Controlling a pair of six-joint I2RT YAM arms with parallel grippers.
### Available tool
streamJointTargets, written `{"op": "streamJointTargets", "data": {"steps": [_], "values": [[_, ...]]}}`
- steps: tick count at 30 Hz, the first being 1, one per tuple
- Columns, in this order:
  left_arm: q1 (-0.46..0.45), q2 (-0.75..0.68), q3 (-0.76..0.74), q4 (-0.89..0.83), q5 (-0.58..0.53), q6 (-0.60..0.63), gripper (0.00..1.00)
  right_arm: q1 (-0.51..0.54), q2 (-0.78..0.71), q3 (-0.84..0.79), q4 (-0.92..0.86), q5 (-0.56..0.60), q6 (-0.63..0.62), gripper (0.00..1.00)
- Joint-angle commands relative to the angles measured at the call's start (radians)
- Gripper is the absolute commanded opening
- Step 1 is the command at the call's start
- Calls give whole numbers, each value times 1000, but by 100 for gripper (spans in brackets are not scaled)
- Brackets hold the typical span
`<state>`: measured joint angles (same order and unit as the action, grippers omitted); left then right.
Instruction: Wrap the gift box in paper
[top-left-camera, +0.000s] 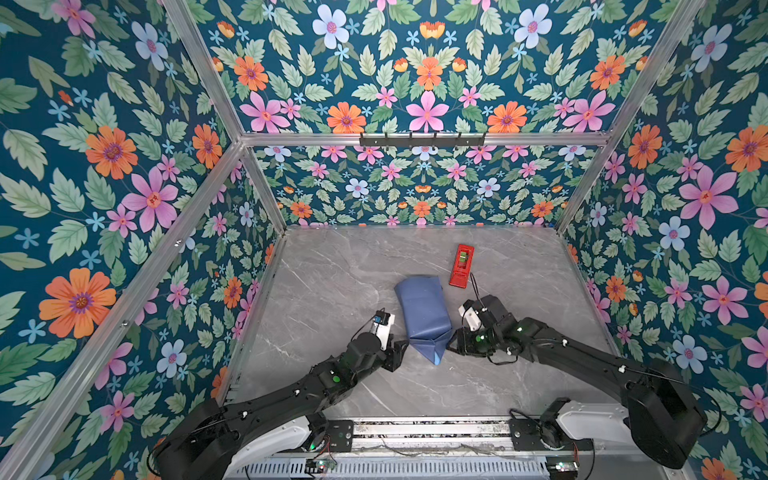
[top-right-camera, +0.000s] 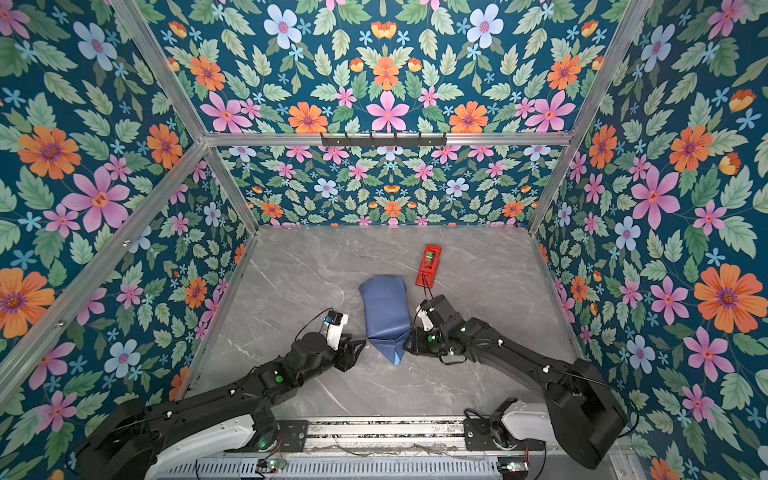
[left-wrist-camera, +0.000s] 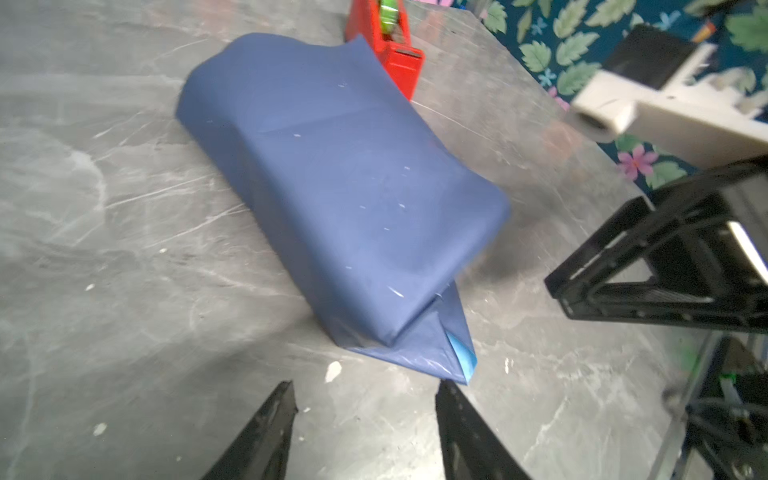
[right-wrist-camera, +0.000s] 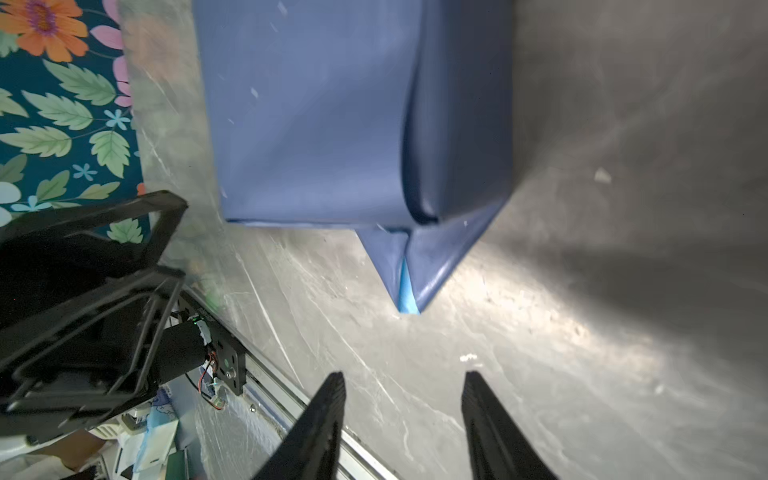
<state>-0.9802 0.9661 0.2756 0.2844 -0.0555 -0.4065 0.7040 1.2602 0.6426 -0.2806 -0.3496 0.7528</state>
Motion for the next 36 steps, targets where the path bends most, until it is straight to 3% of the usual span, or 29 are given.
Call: {"op": "streamJointTargets", "data": {"steps": [1, 5, 8, 23, 36], "values": [[-67, 19, -14, 68, -51, 91, 53, 50, 21, -32, 119, 64, 169, 44], [-99, 51, -31, 142, 7, 139, 51, 93, 78, -33, 163, 108, 201, 40], [-107, 84, -45, 189, 61, 222, 54, 113, 126, -17, 165, 140, 207, 39], [-107, -3, -113, 248, -11, 271, 55, 185, 246, 66, 68, 259, 184, 34], [-106, -31, -142, 245, -73, 278, 58, 295, 84, -12, 77, 480, 262, 36]]}}
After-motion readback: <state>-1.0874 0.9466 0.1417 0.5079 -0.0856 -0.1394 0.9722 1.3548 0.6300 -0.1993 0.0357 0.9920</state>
